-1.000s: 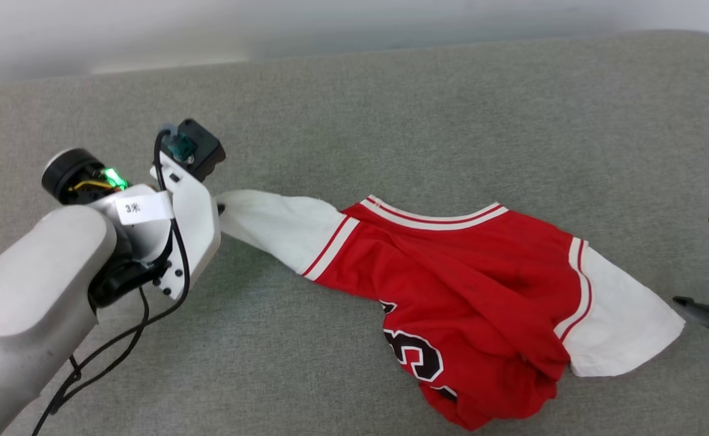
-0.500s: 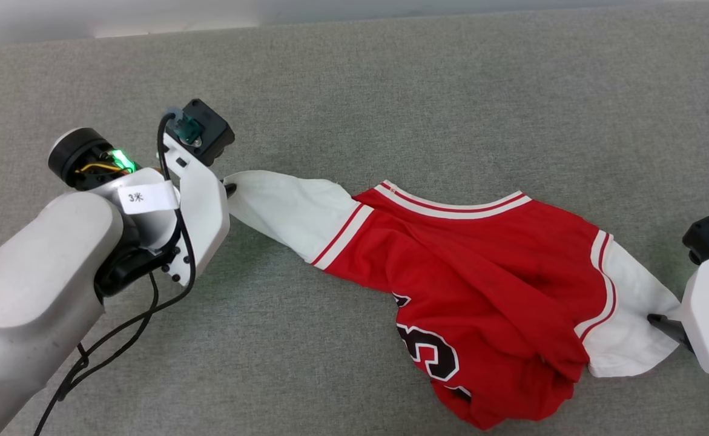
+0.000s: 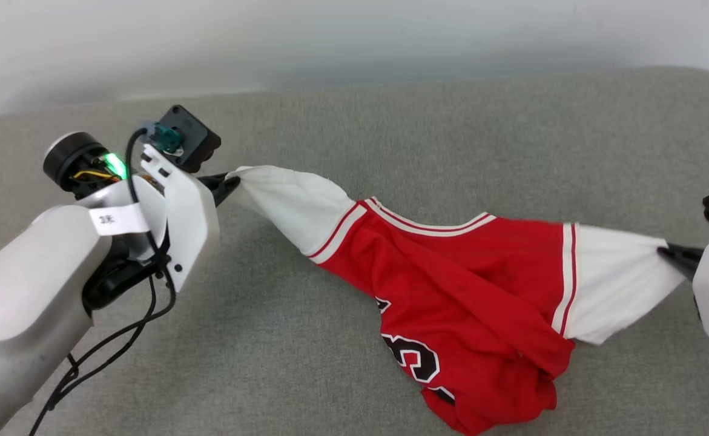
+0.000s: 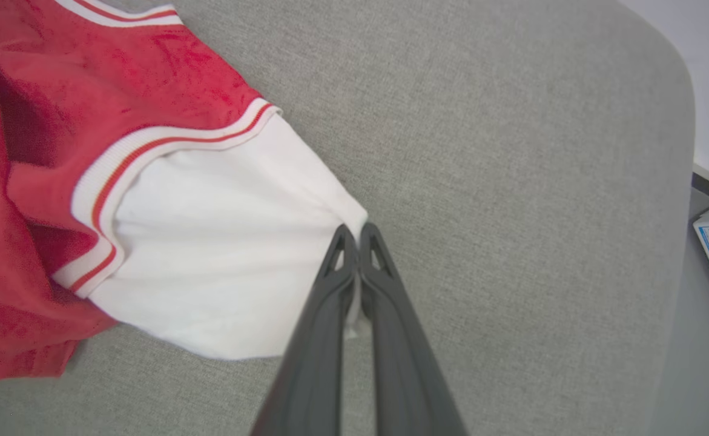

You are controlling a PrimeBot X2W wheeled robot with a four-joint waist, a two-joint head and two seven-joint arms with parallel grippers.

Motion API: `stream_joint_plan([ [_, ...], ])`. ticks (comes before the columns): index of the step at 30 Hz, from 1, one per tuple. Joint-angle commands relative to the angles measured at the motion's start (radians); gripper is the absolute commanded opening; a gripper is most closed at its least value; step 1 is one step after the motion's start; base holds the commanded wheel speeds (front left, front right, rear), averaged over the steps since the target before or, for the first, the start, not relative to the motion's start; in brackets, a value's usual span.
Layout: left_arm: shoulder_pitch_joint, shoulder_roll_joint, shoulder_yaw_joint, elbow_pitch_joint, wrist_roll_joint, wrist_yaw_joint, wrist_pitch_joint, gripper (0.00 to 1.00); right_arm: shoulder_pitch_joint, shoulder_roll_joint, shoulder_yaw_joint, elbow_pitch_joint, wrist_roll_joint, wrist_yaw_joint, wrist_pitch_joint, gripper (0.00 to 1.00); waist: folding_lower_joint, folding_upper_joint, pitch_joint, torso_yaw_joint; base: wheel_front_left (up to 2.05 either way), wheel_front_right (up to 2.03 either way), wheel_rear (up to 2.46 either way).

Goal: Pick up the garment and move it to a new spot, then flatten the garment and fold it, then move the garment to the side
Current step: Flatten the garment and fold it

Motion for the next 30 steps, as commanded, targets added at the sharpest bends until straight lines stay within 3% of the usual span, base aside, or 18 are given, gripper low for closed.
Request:
stream_joint_plan([
  [1,0.013,0.006,0.006,-0.005,0.005,0.002,-0.009,0.00,-0.017,-0.008,-0.003,-0.004,-0.003,0.000,-0.011,0.00,0.0001,0.0000,-0.034,0.000,0.00,0.00,0.00],
  [9,-0.017,0.050,0.058,-0.094,0.023,0.020,-0.091,0.00,-0.108,-0.060,-0.059,-0.054,-0.008,0.000,-0.072,0.00,0.0001,0.0000,-0.111,0.005,0.00,0.00,0.00],
  [14,-0.081,0.044,0.079,-0.112,0.034,0.015,-0.110,0.00,-0.206,-0.043,-0.100,-0.067,-0.045,0.000,-0.080,0.00,0.0001,0.0000,-0.124,0.012,0.00,0.00,0.00],
  [21,-0.240,0.006,0.070,-0.058,0.058,0.002,-0.140,0.00,-0.404,0.025,-0.137,-0.022,-0.131,0.000,-0.075,0.00,0.0001,0.0000,-0.067,0.023,0.00,0.00,0.00],
  [30,-0.550,-0.047,0.037,0.071,0.085,0.000,-0.198,0.00,-0.734,0.134,-0.173,0.115,-0.268,0.000,-0.105,0.00,0.0001,0.0000,0.108,0.044,0.00,0.00,0.00],
])
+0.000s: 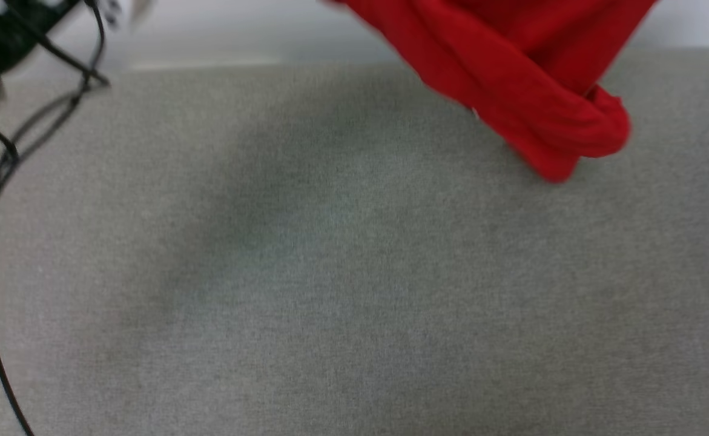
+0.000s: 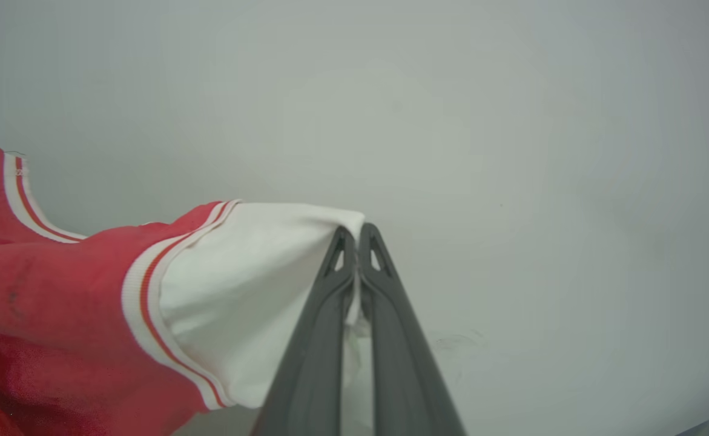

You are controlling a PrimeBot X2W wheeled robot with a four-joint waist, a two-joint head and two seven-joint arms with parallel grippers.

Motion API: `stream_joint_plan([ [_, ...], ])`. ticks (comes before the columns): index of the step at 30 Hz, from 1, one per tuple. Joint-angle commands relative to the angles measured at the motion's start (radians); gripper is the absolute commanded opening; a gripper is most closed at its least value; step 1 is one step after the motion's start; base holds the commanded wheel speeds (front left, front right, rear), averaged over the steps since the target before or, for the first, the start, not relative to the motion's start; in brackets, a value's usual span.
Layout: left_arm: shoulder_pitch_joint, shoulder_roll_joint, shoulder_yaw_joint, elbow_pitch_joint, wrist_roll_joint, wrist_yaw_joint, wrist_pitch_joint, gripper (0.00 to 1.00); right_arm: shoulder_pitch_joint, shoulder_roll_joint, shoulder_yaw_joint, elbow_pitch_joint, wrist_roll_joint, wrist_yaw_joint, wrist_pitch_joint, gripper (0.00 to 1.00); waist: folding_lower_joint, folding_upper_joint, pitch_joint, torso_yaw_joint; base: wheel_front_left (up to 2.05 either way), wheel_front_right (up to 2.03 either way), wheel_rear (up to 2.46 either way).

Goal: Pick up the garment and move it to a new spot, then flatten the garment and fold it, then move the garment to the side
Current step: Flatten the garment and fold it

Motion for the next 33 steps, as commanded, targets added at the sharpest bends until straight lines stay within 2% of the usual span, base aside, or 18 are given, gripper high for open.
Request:
stream_joint_plan([
  [1,-0.034,-0.006,0.000,0.020,-0.003,0.000,-0.012,0.00,-0.038,0.017,-0.007,0.019,-0.020,-0.001,-0.015,0.00,-0.0001,0.0000,0.066,0.011,0.00,0.00,0.00],
  [9,-0.287,-0.063,-0.016,0.185,-0.028,0.000,-0.149,0.00,-0.272,0.110,-0.041,0.182,-0.151,-0.001,-0.110,0.00,-0.0001,0.0000,0.175,0.023,0.00,0.00,0.00],
  [17,-0.414,-0.053,-0.065,0.313,-0.092,0.000,-0.248,0.00,-0.399,0.181,-0.022,0.294,-0.209,-0.001,-0.191,0.00,-0.0001,0.0000,0.222,0.020,0.00,0.00,0.00],
  [25,-0.348,-0.031,-0.153,0.383,-0.168,0.000,-0.317,0.00,-0.361,0.227,0.055,0.364,-0.183,-0.001,-0.249,0.00,-0.0001,0.0000,0.261,0.017,0.00,0.00,0.00],
  [33,-0.145,-0.016,-0.216,0.413,-0.263,0.000,-0.442,0.00,-0.215,0.251,0.172,0.396,-0.098,-0.001,-0.327,0.00,-0.0001,0.0000,0.242,0.004,0.00,0.00,0.00],
])
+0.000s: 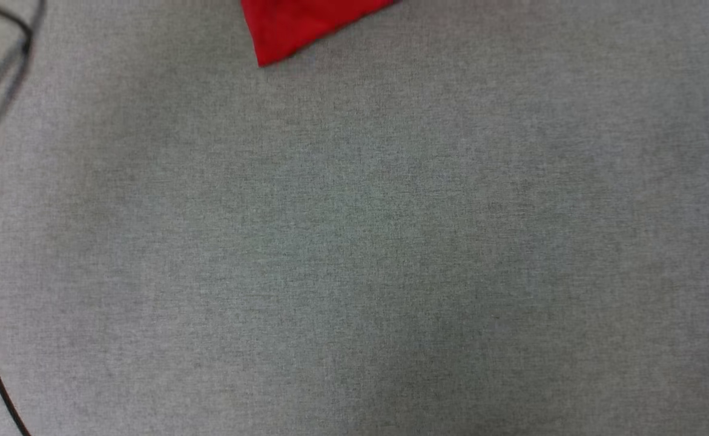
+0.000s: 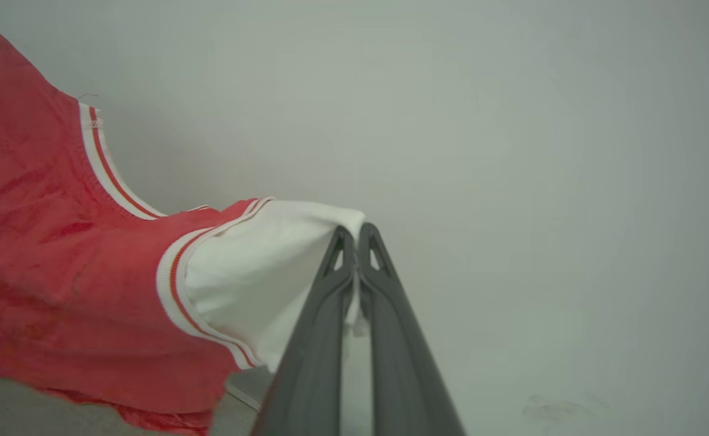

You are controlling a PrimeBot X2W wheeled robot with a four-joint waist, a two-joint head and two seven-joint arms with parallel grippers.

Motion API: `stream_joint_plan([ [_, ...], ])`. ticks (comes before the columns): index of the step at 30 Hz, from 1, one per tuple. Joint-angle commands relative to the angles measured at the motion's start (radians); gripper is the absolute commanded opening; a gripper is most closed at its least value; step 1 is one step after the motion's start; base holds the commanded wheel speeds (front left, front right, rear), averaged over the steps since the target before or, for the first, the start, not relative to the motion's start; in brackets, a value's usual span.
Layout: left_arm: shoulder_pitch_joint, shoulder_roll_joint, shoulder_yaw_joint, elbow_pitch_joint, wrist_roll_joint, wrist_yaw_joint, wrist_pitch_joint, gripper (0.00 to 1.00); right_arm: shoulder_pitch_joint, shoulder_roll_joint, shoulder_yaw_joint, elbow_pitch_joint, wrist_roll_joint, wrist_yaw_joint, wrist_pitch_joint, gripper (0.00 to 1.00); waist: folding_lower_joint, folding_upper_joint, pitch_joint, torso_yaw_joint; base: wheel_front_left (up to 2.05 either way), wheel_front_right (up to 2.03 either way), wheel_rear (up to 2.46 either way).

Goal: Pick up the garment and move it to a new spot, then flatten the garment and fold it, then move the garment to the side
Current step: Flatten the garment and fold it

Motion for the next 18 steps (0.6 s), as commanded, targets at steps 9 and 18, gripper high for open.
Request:
stream_joint_plan([
  [9,0.333,-0.002,-0.021,-0.048,-0.051,0.019,-0.067,0.00,0.281,-0.045,0.121,-0.036,0.157,-0.001,-0.071,0.00,-0.0002,0.0000,-0.104,0.004,0.00,0.00,0.00],
  [18,0.748,0.039,0.041,-0.261,-0.031,0.116,-0.073,0.00,0.577,-0.156,0.244,-0.148,0.267,-0.001,-0.112,0.00,-0.0002,0.0000,-0.245,0.003,0.00,0.00,0.00],
])
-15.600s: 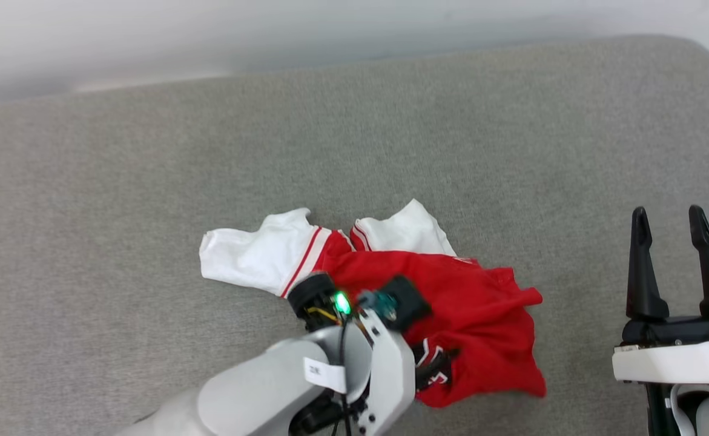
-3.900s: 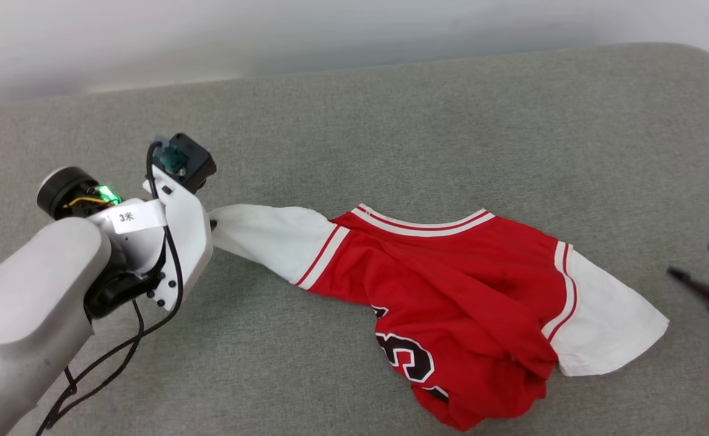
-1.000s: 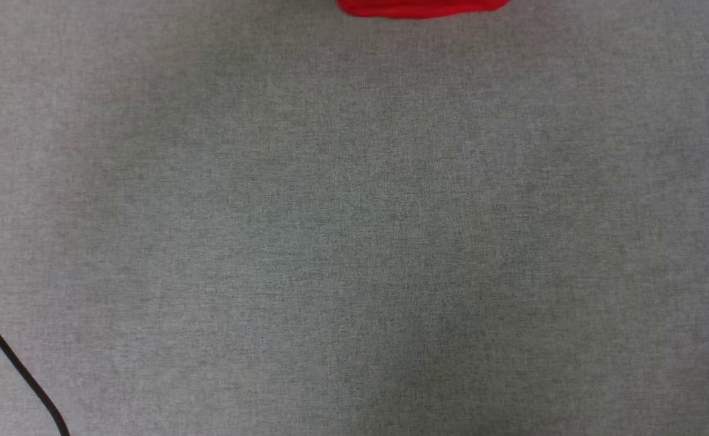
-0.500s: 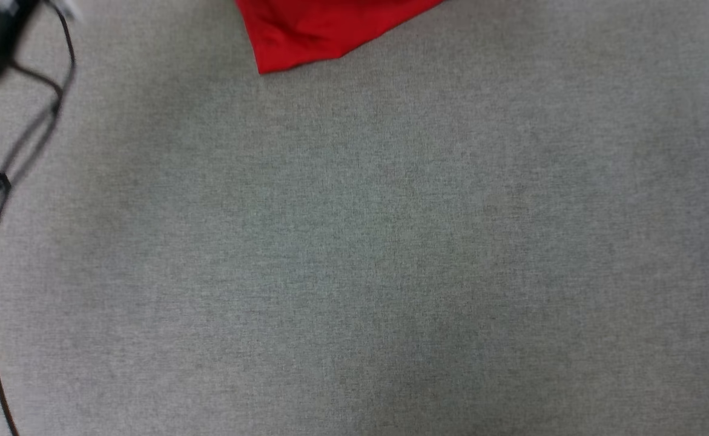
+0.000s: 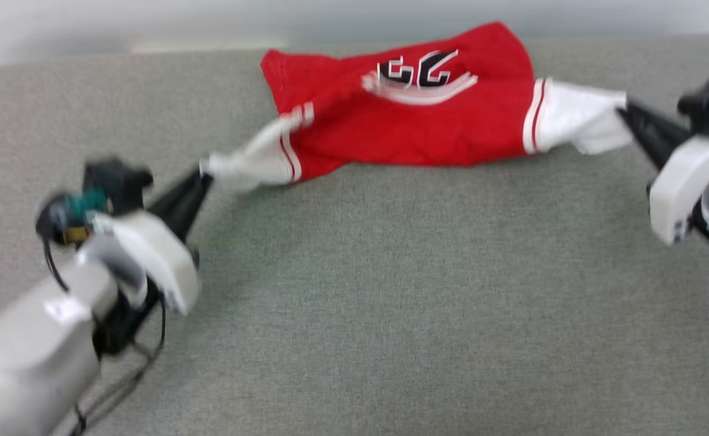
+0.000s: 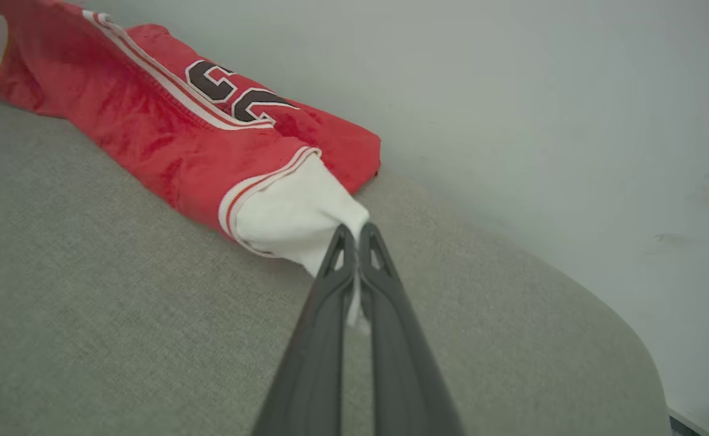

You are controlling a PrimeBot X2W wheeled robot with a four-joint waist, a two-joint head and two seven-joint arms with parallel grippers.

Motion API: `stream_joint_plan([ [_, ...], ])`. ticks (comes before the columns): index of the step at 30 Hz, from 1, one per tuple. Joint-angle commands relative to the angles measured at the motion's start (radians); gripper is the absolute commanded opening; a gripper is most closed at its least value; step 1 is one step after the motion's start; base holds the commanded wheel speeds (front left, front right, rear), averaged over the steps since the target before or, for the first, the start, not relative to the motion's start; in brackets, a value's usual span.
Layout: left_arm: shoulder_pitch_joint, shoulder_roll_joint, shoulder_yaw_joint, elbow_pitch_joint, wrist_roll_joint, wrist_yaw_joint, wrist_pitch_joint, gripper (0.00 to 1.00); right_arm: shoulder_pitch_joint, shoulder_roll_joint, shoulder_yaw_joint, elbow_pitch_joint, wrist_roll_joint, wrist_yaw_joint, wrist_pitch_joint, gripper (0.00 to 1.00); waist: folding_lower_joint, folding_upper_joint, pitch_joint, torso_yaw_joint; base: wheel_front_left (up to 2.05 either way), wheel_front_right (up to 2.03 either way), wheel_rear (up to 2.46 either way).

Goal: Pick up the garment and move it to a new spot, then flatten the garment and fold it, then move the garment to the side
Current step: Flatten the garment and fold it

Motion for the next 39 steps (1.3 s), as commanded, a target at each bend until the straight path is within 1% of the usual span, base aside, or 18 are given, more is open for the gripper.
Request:
stream_joint_plan([
  [1,0.025,0.004,0.002,-0.007,0.006,0.005,-0.005,0.00,0.026,-0.010,0.006,-0.007,0.009,-0.001,-0.006,0.00,0.0001,0.0000,-0.045,-0.004,0.00,0.00,0.00],
  [6,0.241,0.019,0.016,-0.063,-0.009,0.014,-0.005,0.00,0.222,-0.077,0.019,-0.061,0.071,-0.001,-0.018,0.00,0.0001,0.0000,-0.135,0.000,0.00,0.00,0.00],
  [8,0.309,0.029,0.028,-0.069,-0.002,0.029,-0.005,0.00,0.302,-0.098,0.019,-0.079,0.096,-0.001,-0.011,0.00,0.0001,0.0000,-0.168,-0.003,0.00,0.00,0.00],
  [11,0.419,0.021,0.059,-0.094,-0.042,0.039,-0.004,0.00,0.415,-0.132,0.020,-0.107,0.124,-0.001,-0.004,0.00,0.0001,0.0000,-0.210,-0.009,0.00,0.00,0.00],
  [14,0.504,0.050,0.052,-0.105,-0.034,0.053,-0.004,0.00,0.530,-0.158,0.000,-0.132,0.149,-0.001,-0.008,0.00,0.0001,0.0000,-0.250,-0.004,0.00,0.00,0.00],
  [16,0.552,0.068,0.044,-0.105,-0.036,0.063,-0.004,0.00,0.603,-0.166,-0.018,-0.156,0.178,-0.001,-0.005,0.00,0.0001,0.0000,-0.271,-0.006,0.00,0.00,0.00],
  [18,0.588,0.083,0.042,-0.108,-0.045,0.069,-0.004,0.00,0.665,-0.189,-0.039,-0.179,0.196,-0.001,-0.002,0.00,0.0001,0.0000,-0.283,-0.006,0.00,0.00,0.00],
  [23,0.677,0.114,0.047,-0.123,-0.067,0.101,-0.004,0.00,0.792,-0.225,-0.078,-0.260,0.218,-0.001,0.044,0.00,0.0001,0.0000,-0.293,-0.012,0.00,0.00,0.00],
  [28,0.735,0.130,0.061,-0.157,-0.087,0.120,-0.004,0.00,0.881,-0.269,-0.123,-0.335,0.215,-0.001,0.109,0.00,0.0001,0.0000,-0.294,-0.011,0.00,0.00,0.00],
  [31,0.750,0.138,0.060,-0.178,-0.077,0.129,-0.004,0.00,0.913,-0.277,-0.154,-0.368,0.205,-0.001,0.153,0.00,0.0001,0.0000,-0.292,-0.008,0.00,0.00,0.00],
  [32,0.748,0.136,0.061,-0.186,-0.074,0.136,-0.004,0.00,0.915,-0.278,-0.167,-0.378,0.196,-0.001,0.166,0.49,0.0001,0.0000,-0.291,-0.006,0.00,0.00,0.00],
  [33,0.744,0.134,0.062,-0.196,-0.068,0.139,-0.004,0.00,0.910,-0.279,-0.184,-0.388,0.182,-0.001,0.173,1.00,0.0001,0.0000,-0.288,-0.004,0.00,0.00,0.00],
  [36,0.721,0.125,0.070,-0.226,-0.039,0.151,-0.004,0.00,0.886,-0.281,-0.248,-0.419,0.159,-0.001,0.198,1.00,0.0001,0.0000,-0.279,0.006,0.00,0.00,0.00],
  [39,0.691,0.122,0.068,-0.261,-0.002,0.168,-0.002,0.00,0.838,-0.312,-0.340,-0.470,0.132,-0.001,0.209,1.00,0.0001,0.0000,-0.258,0.022,0.00,0.00,0.00],
])
